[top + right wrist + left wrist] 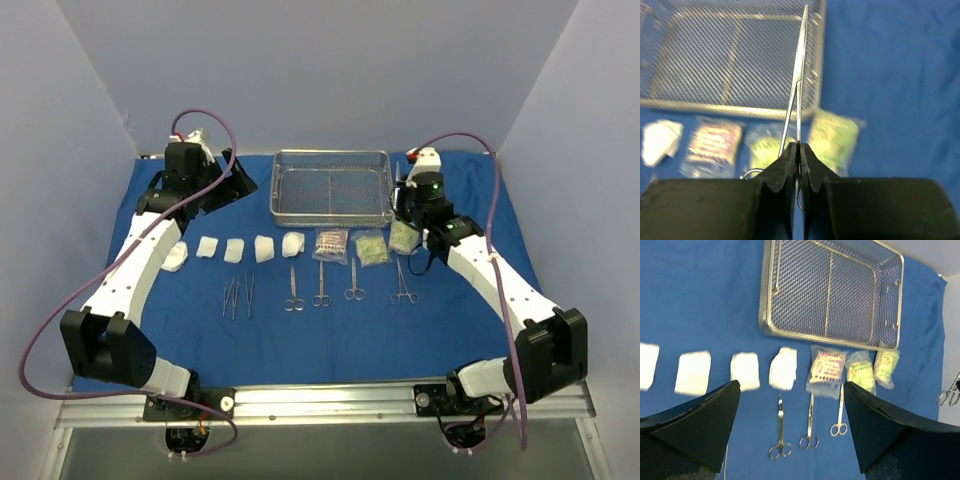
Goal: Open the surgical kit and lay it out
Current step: Place the medical item in the surgical kit.
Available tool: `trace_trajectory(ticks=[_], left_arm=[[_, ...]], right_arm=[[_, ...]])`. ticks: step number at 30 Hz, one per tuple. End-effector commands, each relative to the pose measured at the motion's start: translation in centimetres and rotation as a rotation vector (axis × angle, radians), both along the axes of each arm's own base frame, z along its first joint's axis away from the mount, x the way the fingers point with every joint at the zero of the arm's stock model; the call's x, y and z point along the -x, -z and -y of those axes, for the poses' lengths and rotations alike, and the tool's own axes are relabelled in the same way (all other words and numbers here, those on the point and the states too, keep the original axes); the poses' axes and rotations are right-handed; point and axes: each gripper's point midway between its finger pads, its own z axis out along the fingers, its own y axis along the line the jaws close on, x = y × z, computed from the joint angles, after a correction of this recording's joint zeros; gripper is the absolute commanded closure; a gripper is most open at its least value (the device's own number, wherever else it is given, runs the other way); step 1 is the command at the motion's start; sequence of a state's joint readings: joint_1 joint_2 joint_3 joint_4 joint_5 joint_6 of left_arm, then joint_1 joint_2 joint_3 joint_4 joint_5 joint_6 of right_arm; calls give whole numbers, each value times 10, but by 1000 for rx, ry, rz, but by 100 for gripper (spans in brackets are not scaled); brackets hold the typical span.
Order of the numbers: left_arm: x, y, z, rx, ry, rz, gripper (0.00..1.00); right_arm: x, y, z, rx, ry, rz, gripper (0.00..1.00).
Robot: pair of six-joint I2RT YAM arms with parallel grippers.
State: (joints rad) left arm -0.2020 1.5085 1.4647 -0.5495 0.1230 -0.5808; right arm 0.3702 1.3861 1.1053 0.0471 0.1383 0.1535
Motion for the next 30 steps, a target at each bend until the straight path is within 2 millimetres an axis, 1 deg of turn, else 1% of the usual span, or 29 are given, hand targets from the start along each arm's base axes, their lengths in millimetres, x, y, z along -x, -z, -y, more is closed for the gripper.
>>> trace_trajectory(ticks=[1,2,3,4,5,6,7,8,9,10,11,12,14,15,16,18,19,20,21,23,25,27,28,30], left_arm=[[14,11,-8,11,-45,13,6],[21,7,-8,27,-49,25,6],[24,10,-5,39,-40,23,6],[28,13,-5,42,-36,16,6],[35,20,-4,45,-32,-1,6],[42,27,-5,38,-40,-33,6],[48,31,-2,38,-32,-48,6],[57,40,-1,41,-29,-70,6],[63,45,2,47,-19,-87,6],[68,49,5,55,-4,-96,6],[74,55,6,57,6,-113,6],[79,58,6,55,9,-134,6],[84,64,4,38,13,-162,6],[88,66,2,29,11,-181,6],[90,66,1,23,12,-184,6],[94,65,0,21,14,-185,6],[95,66,0,22,15,-185,6],[97,65,-1,22,13,-181,6],[98,66,-2,16,9,-185,6],[99,68,-4,8,3,-195,6],[101,71,-1,25,13,-209,6],[104,72,8,61,44,-219,6],[105,76,9,65,48,-227,6],[106,80,8,59,46,-238,6]], right_arm=[[19,5,33,7,51,-24,100],[29,17,45,31,61,-63,100],[31,21,55,72,57,-63,100],[32,26,72,81,102,-71,100],[35,29,80,79,111,-77,100],[43,43,84,102,77,-113,100],[46,51,98,103,119,-131,100],[50,59,105,104,130,-147,100],[57,75,109,109,116,-187,100],[60,83,119,103,137,-205,100],[63,89,121,97,132,-219,100],[63,95,117,75,104,-208,100],[64,100,118,96,88,-201,100],[64,102,116,91,67,-204,100],[64,102,114,107,37,-206,100],[64,108,117,135,25,-218,100],[65,113,119,150,22,-231,100],[65,122,120,167,6,-258,100],[66,126,114,154,-35,-273,100],[65,125,109,150,-69,-268,100],[69,126,117,190,-62,-275,100],[70,125,122,203,-51,-274,100],[71,125,114,193,-104,-272,100],[75,128,115,223,-129,-285,100]])
